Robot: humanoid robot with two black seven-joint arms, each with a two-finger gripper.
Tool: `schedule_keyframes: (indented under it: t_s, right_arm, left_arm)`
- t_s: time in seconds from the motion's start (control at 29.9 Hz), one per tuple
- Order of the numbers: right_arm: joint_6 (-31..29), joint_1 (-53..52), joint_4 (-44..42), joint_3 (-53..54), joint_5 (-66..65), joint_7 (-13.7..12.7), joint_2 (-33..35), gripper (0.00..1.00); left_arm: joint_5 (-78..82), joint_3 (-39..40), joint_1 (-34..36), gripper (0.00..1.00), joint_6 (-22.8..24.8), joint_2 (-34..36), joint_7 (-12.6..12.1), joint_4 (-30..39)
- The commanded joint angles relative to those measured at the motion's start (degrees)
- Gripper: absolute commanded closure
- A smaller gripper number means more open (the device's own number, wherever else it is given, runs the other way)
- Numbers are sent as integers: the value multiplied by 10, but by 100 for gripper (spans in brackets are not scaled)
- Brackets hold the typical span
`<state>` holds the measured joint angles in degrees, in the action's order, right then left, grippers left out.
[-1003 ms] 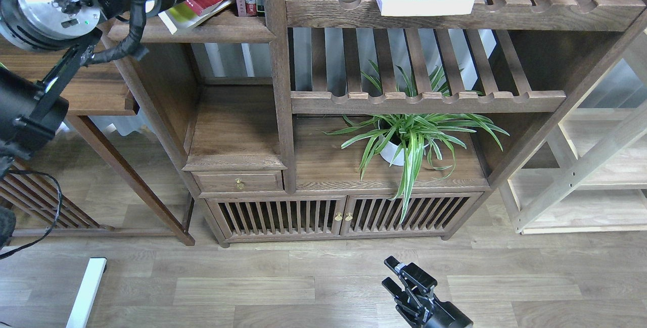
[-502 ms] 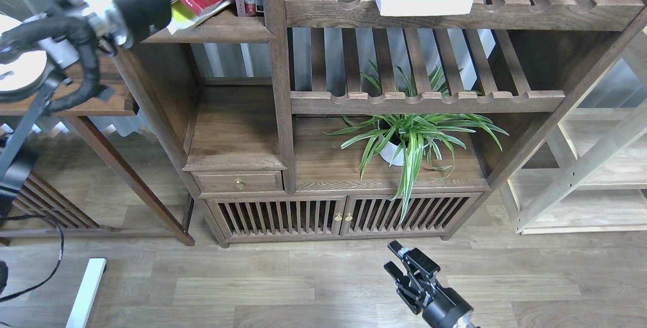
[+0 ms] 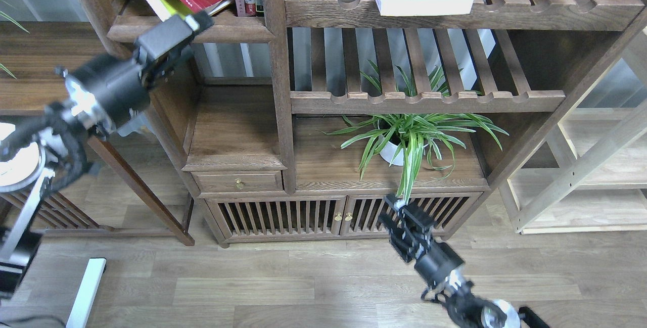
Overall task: Organize books on shelf
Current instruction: 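Withdraw the left gripper and raise the right gripper toward the shelf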
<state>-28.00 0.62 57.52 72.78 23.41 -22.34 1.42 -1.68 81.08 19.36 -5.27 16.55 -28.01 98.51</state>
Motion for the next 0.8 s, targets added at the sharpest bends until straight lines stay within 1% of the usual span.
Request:
schedule_keyframes:
  t_s: [0.0, 0.07, 0.2, 0.27, 0.33, 0.37, 0.4, 0.43, 0.53, 0.77]
  right_arm:
    - [11, -37, 10, 10, -1, -2, -12, 26]
    - [22, -57, 11, 10, -1, -2, -12, 26]
    - [49, -93, 14, 28, -2, -2, -8, 26]
    - [72, -107, 21, 50, -2, -3, -4, 26]
    - [98, -128, 30, 72, -2, -3, -1, 26]
    - [115, -141, 36, 84, -2, -3, 1, 26]
    - [129, -150, 42, 90, -1, -3, 3, 26]
    - [148, -160, 52, 96, -1, -3, 6, 25]
    - [191, -174, 85, 97, -1, -3, 7, 25]
    - [262, -191, 132, 118, -6, -3, 8, 25]
  left_arm:
    - [-2, 28, -58, 3, 85, -20, 0, -35]
    - [-3, 33, -85, 2, 113, -34, 0, -49]
    - [-11, 40, -142, 2, 191, -52, 0, -84]
    - [-11, 40, -174, 2, 230, -54, 0, -104]
    - [-11, 37, -203, 2, 271, -60, 0, -134]
    - [-11, 37, -219, 2, 304, -69, 0, -160]
    - [-11, 37, -228, 2, 326, -77, 0, -181]
    - [-11, 37, -234, 2, 333, -85, 0, -210]
    - [-15, 42, -238, 2, 333, -100, 0, -270]
    - [-68, 42, -240, 2, 333, -103, 0, -293]
